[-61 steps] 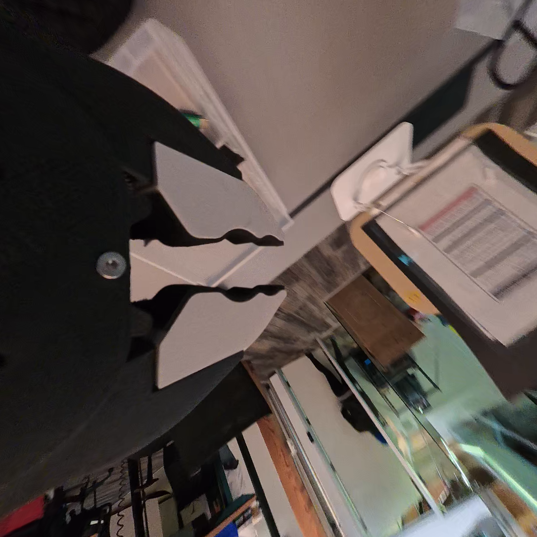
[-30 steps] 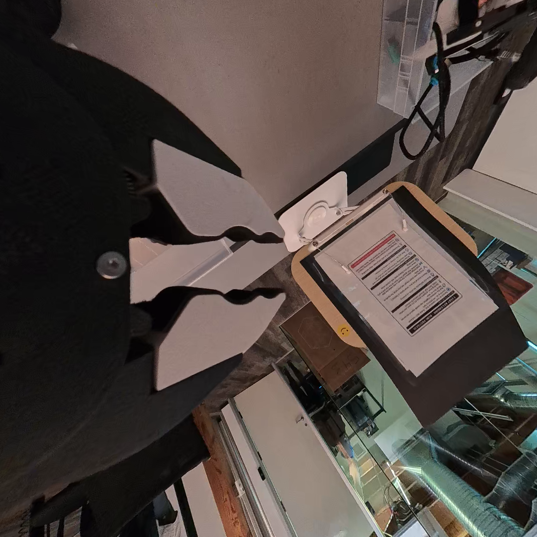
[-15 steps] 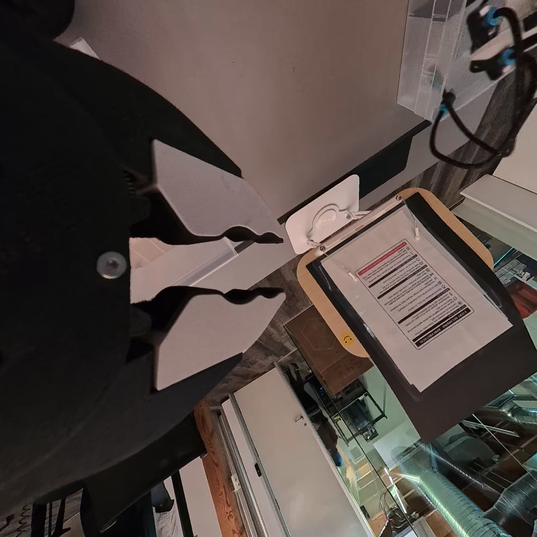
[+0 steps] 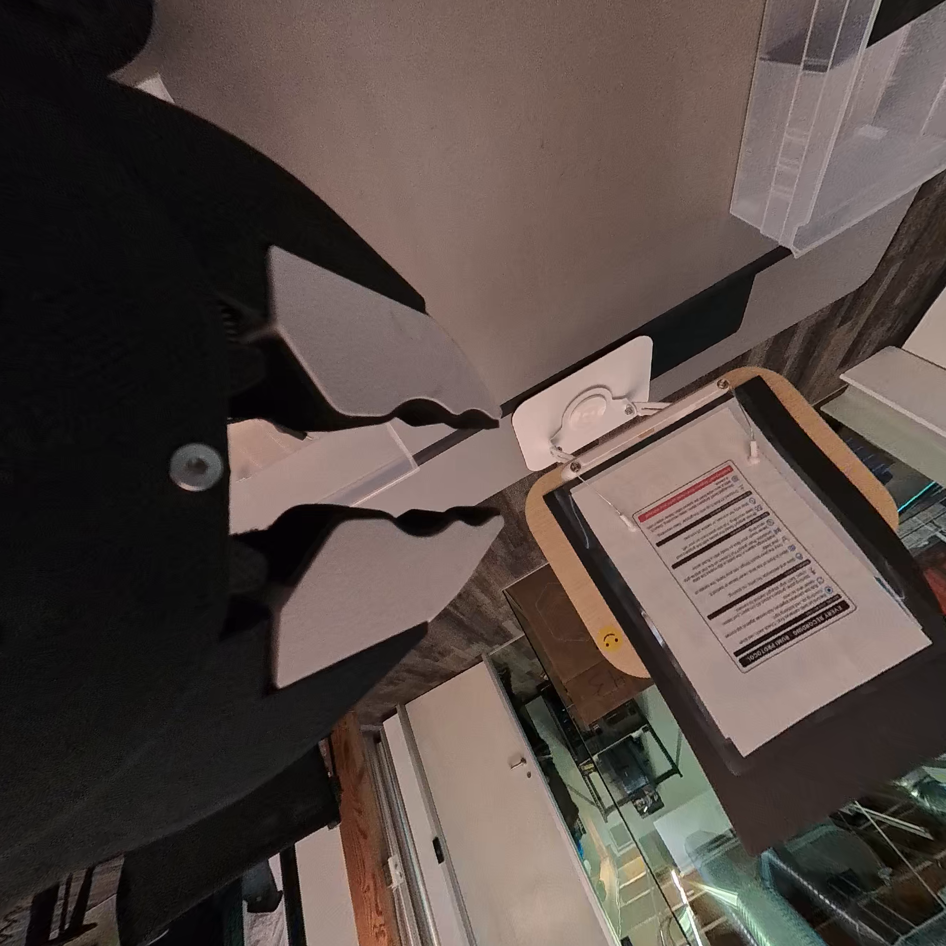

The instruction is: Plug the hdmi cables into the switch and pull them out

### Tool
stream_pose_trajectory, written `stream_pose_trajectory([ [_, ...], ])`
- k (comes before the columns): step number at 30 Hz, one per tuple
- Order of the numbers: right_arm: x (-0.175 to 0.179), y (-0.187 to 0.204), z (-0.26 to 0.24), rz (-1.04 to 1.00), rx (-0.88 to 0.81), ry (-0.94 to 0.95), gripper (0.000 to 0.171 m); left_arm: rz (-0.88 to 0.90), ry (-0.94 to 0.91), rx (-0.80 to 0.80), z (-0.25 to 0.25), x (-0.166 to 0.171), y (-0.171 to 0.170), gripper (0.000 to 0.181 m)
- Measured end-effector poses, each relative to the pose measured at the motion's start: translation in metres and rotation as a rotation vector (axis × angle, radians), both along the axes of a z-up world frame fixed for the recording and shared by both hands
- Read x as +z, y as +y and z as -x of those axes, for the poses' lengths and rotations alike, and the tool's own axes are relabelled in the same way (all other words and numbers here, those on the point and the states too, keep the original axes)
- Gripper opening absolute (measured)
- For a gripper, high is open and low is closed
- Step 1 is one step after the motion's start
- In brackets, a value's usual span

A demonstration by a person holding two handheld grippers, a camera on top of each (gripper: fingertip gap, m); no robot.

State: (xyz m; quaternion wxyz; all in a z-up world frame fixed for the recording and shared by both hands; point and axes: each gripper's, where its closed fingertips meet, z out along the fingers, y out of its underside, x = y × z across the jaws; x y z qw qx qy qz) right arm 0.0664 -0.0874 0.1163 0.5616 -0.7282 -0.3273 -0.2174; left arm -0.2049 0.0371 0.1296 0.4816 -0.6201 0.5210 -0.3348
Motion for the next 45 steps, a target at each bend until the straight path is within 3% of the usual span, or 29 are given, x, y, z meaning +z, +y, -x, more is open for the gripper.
stream_pose_trajectory([
  [6,-0.001,-0.004,0.004,-0.026,0.114,0.033,0.03,0.102,0.163,-0.445,-0.08,-0.056,-0.081,0.058],
  [12,-0.027,-0.011,0.072,0.003,0.555,0.0,0.031,0.058,0.321,-0.773,-0.101,-0.121,-0.118,0.058],
  [16,-0.069,-0.009,0.135,0.13,0.774,-0.124,0.032,0.053,0.39,-0.848,-0.1,-0.139,-0.13,0.058],
  [20,-0.108,-0.001,0.169,0.249,0.815,-0.254,0.035,0.05,0.455,-0.928,-0.09,-0.152,-0.141,0.058],
  [25,-0.127,-0.002,0.194,0.272,0.874,-0.326,0.035,0.086,0.527,-0.977,-0.083,-0.164,-0.15,0.059],
  [29,-0.145,0.002,0.194,0.331,0.816,-0.466,0.023,0.087,0.544,-0.987,-0.083,-0.167,-0.153,0.059],
  [32,-0.142,0.006,0.188,0.361,0.734,-0.532,0.022,0.061,0.479,-0.961,-0.088,-0.158,-0.149,0.06],
  [33,-0.137,0.008,0.186,0.332,0.717,-0.549,0.022,0.059,0.422,-0.931,-0.092,-0.149,-0.143,0.068],
  [38,-0.095,0.007,0.175,0.137,0.714,-0.495,0.022,0.172,-0.002,-0.838,-0.082,-0.07,-0.109,0.088],
  [41,-0.069,0.004,0.163,0.049,0.698,-0.416,0.022,0.002,-0.197,-0.722,-0.069,-0.047,-0.086,0.091],
  [43,-0.054,0.003,0.157,-0.02,0.693,-0.366,0.022,-0.119,-0.312,-0.702,-0.062,-0.032,-0.09,0.085],
  [45,-0.042,0.002,0.152,-0.075,0.699,-0.312,0.022,-0.211,-0.29,-0.686,-0.066,-0.031,-0.099,0.083],
])
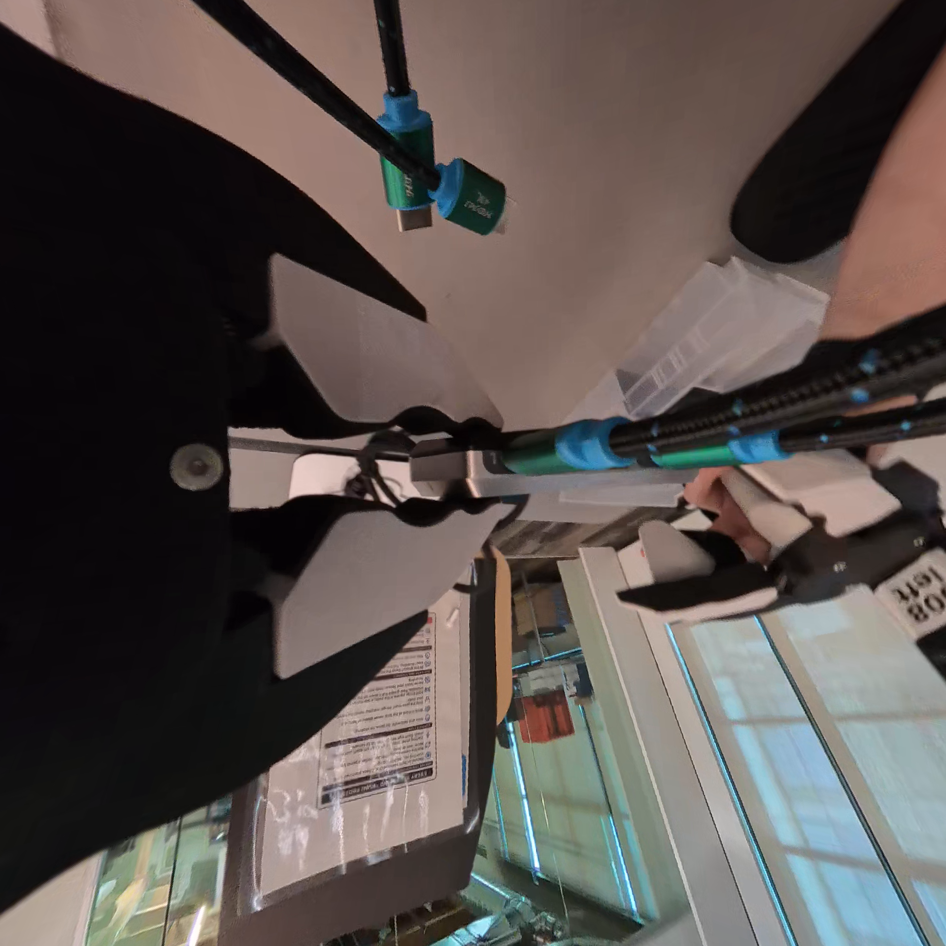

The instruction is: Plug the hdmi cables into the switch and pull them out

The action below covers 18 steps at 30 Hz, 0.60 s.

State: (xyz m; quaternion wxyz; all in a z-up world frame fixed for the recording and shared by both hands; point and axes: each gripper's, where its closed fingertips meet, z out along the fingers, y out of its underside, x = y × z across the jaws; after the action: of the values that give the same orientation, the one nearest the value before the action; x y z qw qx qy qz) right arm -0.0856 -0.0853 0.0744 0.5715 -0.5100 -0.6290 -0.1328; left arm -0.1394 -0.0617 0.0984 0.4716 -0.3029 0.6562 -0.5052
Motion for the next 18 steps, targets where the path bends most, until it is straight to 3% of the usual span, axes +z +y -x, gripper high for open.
stream_pose_trajectory([
  [4,0.002,0.0,-0.002,0.021,0.036,0.065,0.022,-0.268,0.004,0.155,-0.024,-0.012,-0.012,0.066],
  [8,-0.005,0.002,0.0,0.043,0.067,0.069,0.021,-0.442,0.024,0.207,-0.043,-0.032,-0.024,0.048],
  [12,-0.011,0.003,0.005,0.051,0.118,0.078,0.021,-0.484,0.003,0.207,-0.053,-0.043,-0.027,0.025],
  [18,-0.021,0.012,-0.001,0.092,0.139,0.154,0.022,-0.55,0.003,0.247,-0.06,-0.05,-0.019,0.024],
])
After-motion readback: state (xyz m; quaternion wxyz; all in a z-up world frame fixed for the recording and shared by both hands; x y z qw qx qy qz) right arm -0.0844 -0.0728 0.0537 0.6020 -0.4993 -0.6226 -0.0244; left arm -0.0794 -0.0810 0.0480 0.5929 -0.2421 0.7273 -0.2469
